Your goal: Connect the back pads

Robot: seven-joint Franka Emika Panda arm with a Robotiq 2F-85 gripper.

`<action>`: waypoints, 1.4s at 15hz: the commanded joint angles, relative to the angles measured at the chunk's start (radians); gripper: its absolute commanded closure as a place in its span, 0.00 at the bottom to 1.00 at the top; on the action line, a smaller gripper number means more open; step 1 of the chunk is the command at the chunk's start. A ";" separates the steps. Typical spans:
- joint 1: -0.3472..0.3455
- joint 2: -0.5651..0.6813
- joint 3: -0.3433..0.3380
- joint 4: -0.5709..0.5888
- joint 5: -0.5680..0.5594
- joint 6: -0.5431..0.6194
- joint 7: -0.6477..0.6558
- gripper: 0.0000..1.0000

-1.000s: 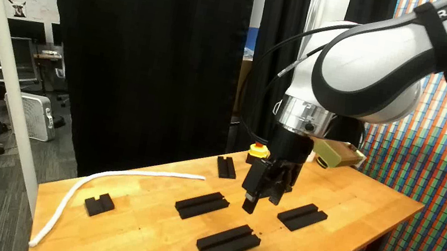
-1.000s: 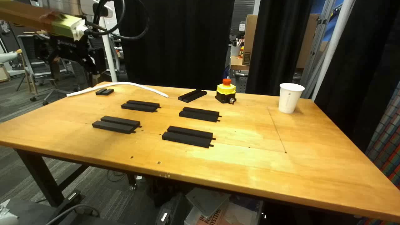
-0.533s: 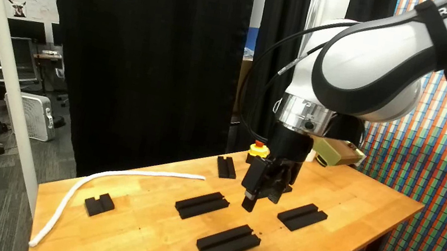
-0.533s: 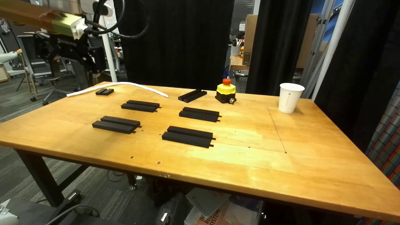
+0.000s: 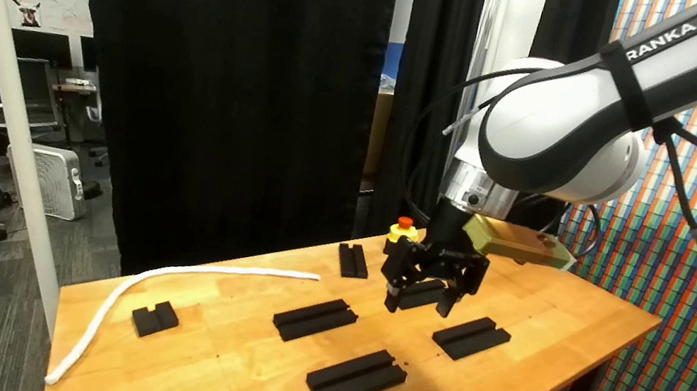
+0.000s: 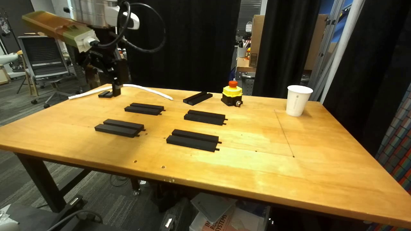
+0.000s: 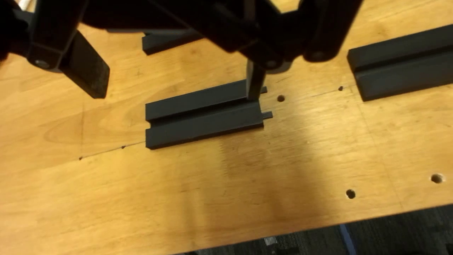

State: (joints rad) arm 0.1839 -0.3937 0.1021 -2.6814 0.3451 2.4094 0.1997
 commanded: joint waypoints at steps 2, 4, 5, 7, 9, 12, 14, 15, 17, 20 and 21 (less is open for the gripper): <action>-0.055 0.134 -0.009 0.021 0.065 0.110 0.116 0.00; -0.074 0.199 -0.013 0.032 0.092 0.155 0.167 0.00; -0.080 0.232 -0.013 0.039 0.106 0.180 0.197 0.00; -0.084 0.288 -0.004 0.050 0.136 0.227 0.275 0.00; -0.082 0.335 0.004 0.060 0.160 0.265 0.362 0.00; -0.075 0.364 0.016 0.067 0.177 0.299 0.518 0.00; -0.069 0.363 0.023 0.061 0.170 0.316 0.639 0.00; -0.067 0.360 0.027 0.057 0.165 0.326 0.702 0.00; -0.062 0.347 0.036 0.036 0.160 0.349 0.824 0.00; -0.074 0.325 0.025 -0.010 0.171 0.384 0.949 0.00; -0.079 0.325 0.020 -0.019 0.168 0.397 0.990 0.00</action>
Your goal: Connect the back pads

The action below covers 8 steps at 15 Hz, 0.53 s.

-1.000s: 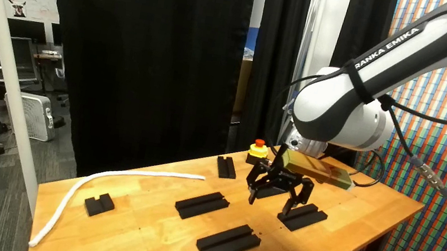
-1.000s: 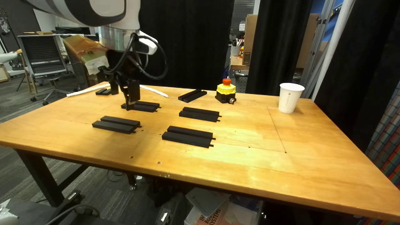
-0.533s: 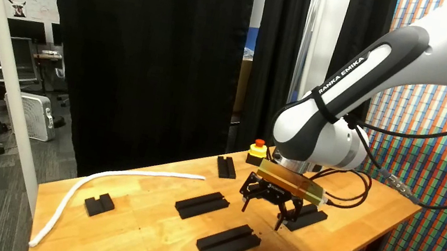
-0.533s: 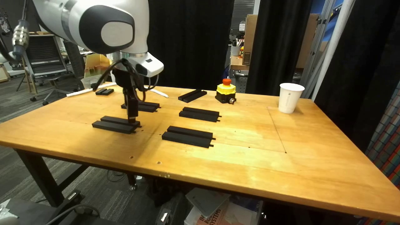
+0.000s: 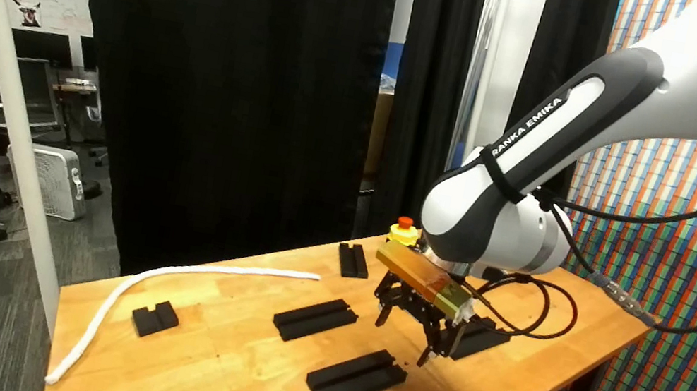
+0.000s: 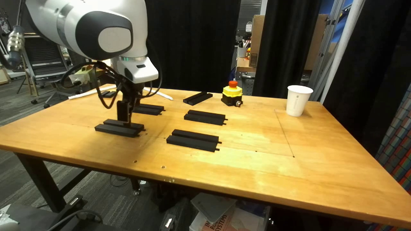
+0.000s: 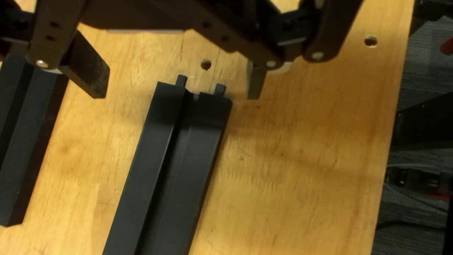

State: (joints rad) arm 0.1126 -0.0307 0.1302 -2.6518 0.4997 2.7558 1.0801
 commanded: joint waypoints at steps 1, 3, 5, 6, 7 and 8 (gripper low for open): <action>-0.013 -0.032 -0.015 -0.060 0.014 0.070 0.142 0.00; -0.032 -0.031 -0.035 -0.081 0.009 0.095 0.205 0.00; -0.058 -0.023 -0.059 -0.087 -0.020 0.118 0.282 0.00; -0.071 -0.015 -0.071 -0.088 -0.030 0.133 0.318 0.00; -0.087 -0.004 -0.085 -0.081 -0.049 0.149 0.356 0.00; -0.105 0.001 -0.100 -0.078 -0.082 0.154 0.406 0.00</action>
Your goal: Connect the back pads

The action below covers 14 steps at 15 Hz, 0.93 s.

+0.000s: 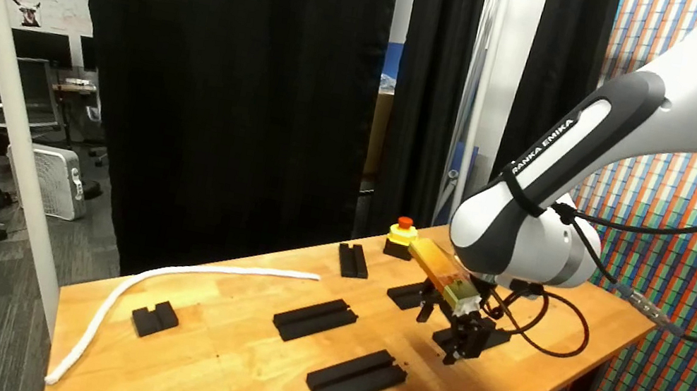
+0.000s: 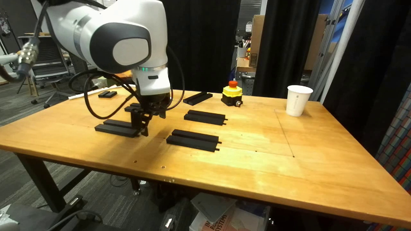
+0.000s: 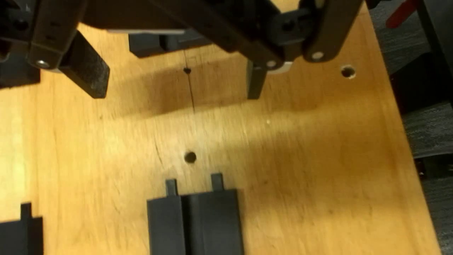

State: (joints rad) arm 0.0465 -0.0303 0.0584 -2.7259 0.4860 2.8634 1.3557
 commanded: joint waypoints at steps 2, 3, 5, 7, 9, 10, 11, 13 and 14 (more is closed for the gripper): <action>-0.079 0.024 -0.053 0.005 -0.172 0.067 0.262 0.00; -0.111 0.047 -0.071 0.008 -0.272 0.061 0.346 0.00; -0.138 0.060 -0.104 0.032 -0.447 -0.020 0.488 0.00; -0.123 0.059 -0.120 0.064 -0.455 -0.115 0.439 0.00; -0.116 0.066 -0.120 0.104 -0.481 -0.169 0.411 0.00; -0.112 0.069 -0.118 0.123 -0.492 -0.188 0.404 0.00; -0.107 0.067 -0.115 0.148 -0.507 -0.210 0.394 0.00; -0.097 0.075 -0.111 0.190 -0.524 -0.236 0.383 0.00; -0.093 0.088 -0.110 0.210 -0.530 -0.240 0.374 0.00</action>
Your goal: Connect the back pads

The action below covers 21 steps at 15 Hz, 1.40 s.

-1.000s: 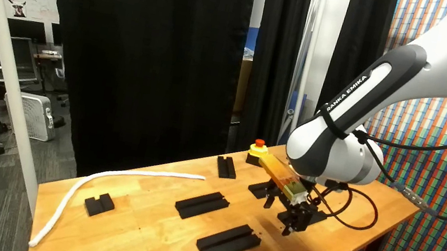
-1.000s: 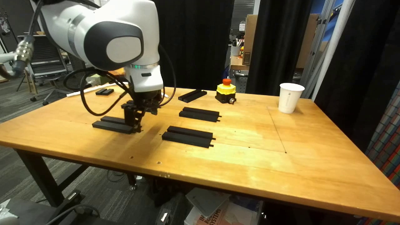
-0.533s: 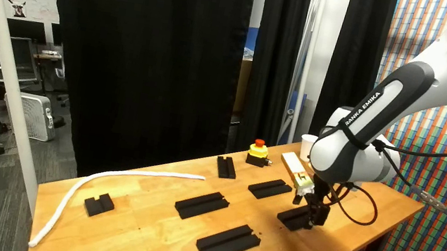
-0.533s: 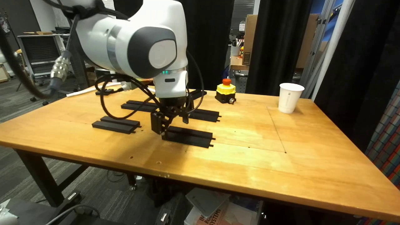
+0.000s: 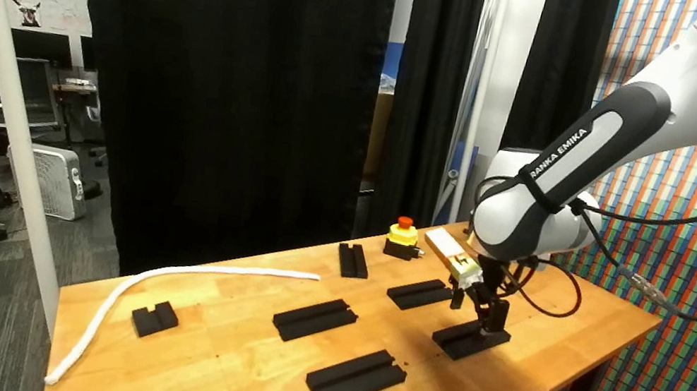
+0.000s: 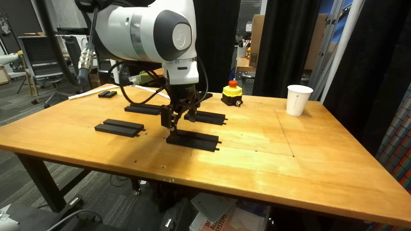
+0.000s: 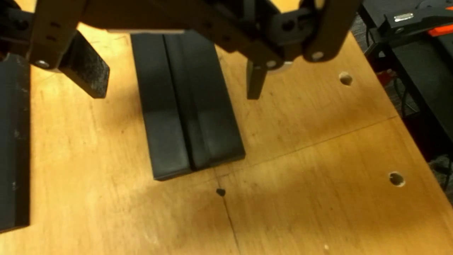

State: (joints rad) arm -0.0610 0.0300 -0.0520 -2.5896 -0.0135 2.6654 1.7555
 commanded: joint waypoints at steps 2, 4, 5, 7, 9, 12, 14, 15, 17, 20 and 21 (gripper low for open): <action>0.022 0.041 0.005 0.098 -0.014 -0.061 -0.072 0.00; 0.028 0.054 0.010 0.104 0.018 -0.057 -0.149 0.00; 0.030 0.065 0.015 0.102 0.046 -0.047 -0.203 0.00; 0.031 0.075 0.024 0.092 0.099 -0.036 -0.295 0.00; 0.031 0.083 0.028 0.086 0.144 -0.038 -0.371 0.00; 0.035 0.097 0.029 0.084 0.184 -0.040 -0.438 0.00; 0.040 0.103 0.027 0.086 0.194 -0.038 -0.453 0.00; 0.041 0.100 0.026 0.083 0.194 -0.038 -0.459 0.00; 0.043 0.100 0.025 0.078 0.196 -0.032 -0.465 0.00; 0.044 0.104 0.027 0.076 0.204 -0.025 -0.478 0.00; 0.082 0.101 0.053 0.095 0.205 -0.042 -0.416 0.00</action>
State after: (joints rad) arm -0.0269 0.1325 -0.0234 -2.5158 0.1520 2.6257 1.3114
